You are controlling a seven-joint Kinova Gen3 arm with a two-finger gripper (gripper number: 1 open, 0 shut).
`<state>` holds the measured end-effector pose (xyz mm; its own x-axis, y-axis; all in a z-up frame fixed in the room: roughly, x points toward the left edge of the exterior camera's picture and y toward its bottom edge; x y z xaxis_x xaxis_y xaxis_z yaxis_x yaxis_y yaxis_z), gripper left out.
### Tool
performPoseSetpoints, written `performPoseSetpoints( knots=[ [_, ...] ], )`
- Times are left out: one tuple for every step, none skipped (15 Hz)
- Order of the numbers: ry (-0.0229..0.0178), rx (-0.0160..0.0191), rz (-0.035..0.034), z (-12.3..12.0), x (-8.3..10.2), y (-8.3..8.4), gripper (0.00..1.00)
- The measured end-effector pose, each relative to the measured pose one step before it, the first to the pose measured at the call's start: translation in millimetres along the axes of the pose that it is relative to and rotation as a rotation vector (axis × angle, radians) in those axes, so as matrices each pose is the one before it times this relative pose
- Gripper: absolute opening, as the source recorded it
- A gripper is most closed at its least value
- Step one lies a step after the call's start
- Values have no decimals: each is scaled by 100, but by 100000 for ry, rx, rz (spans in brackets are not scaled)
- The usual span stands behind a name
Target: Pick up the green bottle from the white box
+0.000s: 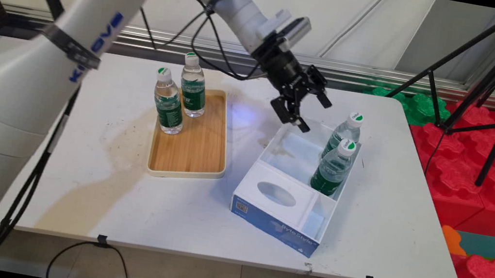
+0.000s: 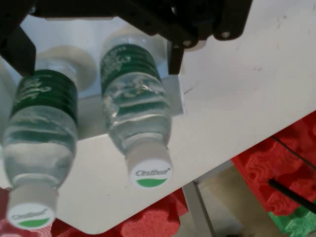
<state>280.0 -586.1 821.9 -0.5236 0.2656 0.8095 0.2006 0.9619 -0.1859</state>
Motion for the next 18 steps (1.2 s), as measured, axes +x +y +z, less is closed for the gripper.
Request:
performPoseSetpoints(
  knots=[
    [245, -884, 606, 764, -121, -629, 100],
    [257, -886, 380, 624, -125, -463, 100],
    [322, -974, 532, 624, -78, -488, 100],
    [346, -998, 401, 588, -68, -403, 100],
    [266, -920, 303, 469, -12, -298, 100],
    [314, -946, 263, 439, -20, -229, 100],
    [273, -986, 81, 445, -4, -189, 100],
    [233, -848, 39, 369, 60, -141, 100],
    [258, -869, -177, 365, 29, -79, 100],
    [259, -736, -208, 355, 39, -90, 100],
    [239, -476, -155, 287, 44, -89, 100],
    [260, -338, -198, 319, 49, -141, 100],
    [251, -195, -288, 296, 40, -150, 100],
    [150, -48, -216, 224, 19, -134, 100],
    [89, -25, -163, 148, 5, -92, 100],
    [161, -64, -200, 242, 15, -155, 100],
    [94, -61, -191, 140, -10, -75, 100],
    [128, -56, -319, 163, -41, -75, 100]
  ],
)
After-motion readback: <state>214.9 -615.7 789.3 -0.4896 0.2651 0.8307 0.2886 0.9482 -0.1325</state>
